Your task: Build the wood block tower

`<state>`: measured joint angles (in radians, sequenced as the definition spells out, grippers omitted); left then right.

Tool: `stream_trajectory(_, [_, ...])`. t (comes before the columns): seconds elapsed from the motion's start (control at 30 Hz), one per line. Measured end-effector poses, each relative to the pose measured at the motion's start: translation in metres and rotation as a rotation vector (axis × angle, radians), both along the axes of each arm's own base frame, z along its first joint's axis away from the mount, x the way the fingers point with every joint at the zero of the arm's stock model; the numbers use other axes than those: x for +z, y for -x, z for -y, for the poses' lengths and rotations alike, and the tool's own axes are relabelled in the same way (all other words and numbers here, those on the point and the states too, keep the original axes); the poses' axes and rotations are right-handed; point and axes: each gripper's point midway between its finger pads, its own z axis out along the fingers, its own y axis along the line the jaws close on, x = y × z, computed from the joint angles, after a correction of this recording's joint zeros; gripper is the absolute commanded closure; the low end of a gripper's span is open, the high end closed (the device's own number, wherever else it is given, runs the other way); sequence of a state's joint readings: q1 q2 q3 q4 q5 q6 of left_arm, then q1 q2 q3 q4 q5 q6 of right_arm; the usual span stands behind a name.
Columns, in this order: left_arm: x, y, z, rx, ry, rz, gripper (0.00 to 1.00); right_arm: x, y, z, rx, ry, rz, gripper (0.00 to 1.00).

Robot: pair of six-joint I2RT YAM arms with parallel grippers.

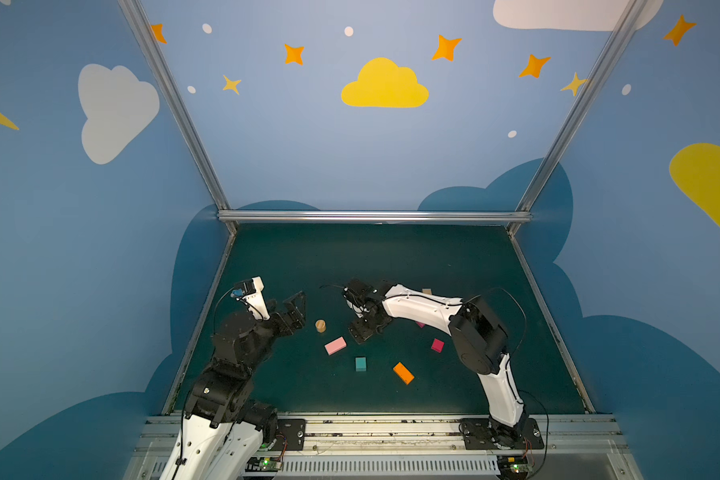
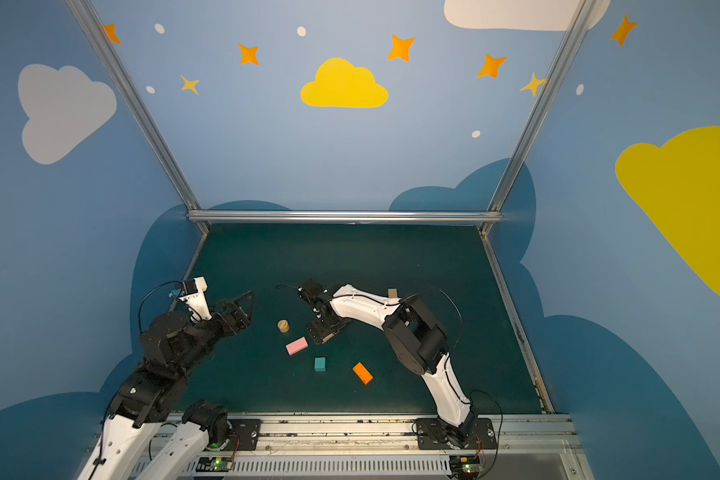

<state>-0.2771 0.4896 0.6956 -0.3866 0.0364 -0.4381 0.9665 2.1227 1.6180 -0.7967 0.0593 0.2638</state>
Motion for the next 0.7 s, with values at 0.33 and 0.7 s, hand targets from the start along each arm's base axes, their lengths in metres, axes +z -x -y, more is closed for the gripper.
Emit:
stream_trajectory(0.33, [0.0000,0.0000,0.0000,0.000,0.000,0.000,0.06,-0.0030,0.0016,-0.0003,-0.002,0.001,-0.012,0.18])
stream_trajectory(0.7, [0.0000,0.0000,-0.0001,0.000,0.000,0.000,0.06,-0.0030,0.0021,-0.0009,-0.021,-0.005,-0.017,0.36])
